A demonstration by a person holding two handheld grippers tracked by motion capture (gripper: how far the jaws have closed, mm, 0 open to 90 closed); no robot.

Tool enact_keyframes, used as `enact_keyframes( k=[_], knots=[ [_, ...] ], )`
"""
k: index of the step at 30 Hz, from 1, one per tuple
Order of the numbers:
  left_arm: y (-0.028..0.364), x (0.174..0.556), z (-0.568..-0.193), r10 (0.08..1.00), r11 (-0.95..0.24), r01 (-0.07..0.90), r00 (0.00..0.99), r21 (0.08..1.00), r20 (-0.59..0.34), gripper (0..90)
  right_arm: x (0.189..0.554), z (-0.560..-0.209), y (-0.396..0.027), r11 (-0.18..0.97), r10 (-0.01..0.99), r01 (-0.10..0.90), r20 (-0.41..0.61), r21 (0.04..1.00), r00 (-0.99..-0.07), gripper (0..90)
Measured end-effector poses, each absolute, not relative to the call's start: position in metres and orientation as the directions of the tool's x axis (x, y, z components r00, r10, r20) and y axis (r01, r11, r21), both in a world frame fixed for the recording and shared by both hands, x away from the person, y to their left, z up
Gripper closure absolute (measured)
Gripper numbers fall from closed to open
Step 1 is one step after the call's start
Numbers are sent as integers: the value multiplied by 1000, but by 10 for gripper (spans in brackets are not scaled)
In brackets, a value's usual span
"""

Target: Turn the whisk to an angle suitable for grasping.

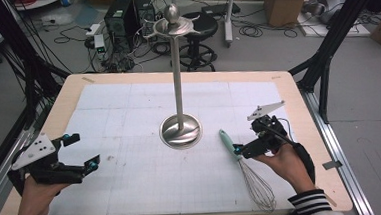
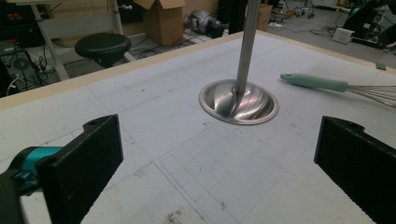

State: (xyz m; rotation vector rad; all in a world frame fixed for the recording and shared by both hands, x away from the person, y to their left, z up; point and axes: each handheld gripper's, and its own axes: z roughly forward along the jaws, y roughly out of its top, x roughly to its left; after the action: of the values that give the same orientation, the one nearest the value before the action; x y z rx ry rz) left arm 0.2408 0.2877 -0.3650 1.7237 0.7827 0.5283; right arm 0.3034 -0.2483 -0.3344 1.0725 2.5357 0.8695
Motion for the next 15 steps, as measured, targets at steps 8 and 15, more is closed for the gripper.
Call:
enact_keyframes(
  k=[8, 15],
  knots=[
    [286, 241, -366, 732, -168, 236, 680, 957, -39, 17, 319, -350, -238, 560, 738, 628, 19, 541, -674, 5],
    [288, 241, -366, 737, -163, 237, 674, 958, -41, 17, 326, -360, -230, 583, 739, 650, 14, 489, -674, 5]
  ],
)
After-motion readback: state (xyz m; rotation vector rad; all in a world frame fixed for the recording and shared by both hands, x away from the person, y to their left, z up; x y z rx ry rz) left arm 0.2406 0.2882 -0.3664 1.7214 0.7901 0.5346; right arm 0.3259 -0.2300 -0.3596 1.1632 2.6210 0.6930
